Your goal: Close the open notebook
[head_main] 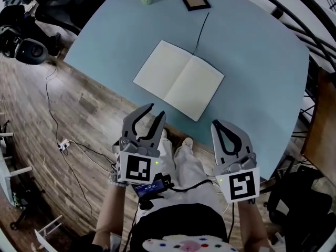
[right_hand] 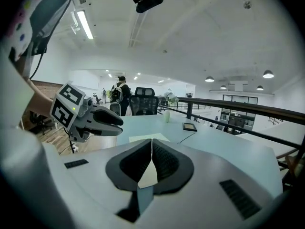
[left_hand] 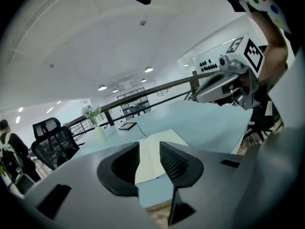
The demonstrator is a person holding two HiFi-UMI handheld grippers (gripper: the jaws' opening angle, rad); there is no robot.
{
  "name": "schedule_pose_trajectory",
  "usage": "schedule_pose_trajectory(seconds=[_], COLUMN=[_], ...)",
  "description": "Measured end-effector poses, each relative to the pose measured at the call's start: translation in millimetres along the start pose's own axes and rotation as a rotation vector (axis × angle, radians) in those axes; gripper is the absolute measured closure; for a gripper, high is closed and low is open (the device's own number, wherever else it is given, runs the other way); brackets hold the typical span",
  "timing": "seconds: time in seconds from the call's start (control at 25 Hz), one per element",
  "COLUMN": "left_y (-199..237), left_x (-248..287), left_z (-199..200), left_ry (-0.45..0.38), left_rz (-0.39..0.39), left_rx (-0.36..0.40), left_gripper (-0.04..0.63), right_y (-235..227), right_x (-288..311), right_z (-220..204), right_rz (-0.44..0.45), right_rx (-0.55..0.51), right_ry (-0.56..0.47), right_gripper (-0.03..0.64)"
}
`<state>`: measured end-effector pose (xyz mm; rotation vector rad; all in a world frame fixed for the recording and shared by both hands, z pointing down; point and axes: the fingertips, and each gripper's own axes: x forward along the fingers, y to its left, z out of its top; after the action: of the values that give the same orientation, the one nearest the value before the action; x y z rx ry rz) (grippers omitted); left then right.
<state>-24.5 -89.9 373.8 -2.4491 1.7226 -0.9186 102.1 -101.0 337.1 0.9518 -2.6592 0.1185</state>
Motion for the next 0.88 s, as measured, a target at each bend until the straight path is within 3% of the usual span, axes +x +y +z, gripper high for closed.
schedule_pose_trajectory(seconds=[0.2, 0.4, 0.88], left_y=[-3.2, -17.9, -41.6], left_x=[21.4, 44.3, 67.3], left_z=[-23.6, -50.8, -82.9], left_ry=[0.067, 0.143, 0.189], left_rz=[-0.030, -0.070, -0.142], left_rx=[0.130, 0.348, 0.642], left_gripper=[0.436, 0.420, 0.420], right_y=[-2.3, -5.6, -11.3], right_x=[9.5, 13.2, 11.2], right_z=[-9.8, -17.9, -33.1], right_rz=[-0.019, -0.050, -0.128], right_rx=[0.001, 0.026, 0.076], right_ry=[0.029, 0.051, 0.107], right_gripper=[0.583, 0.583, 0.583])
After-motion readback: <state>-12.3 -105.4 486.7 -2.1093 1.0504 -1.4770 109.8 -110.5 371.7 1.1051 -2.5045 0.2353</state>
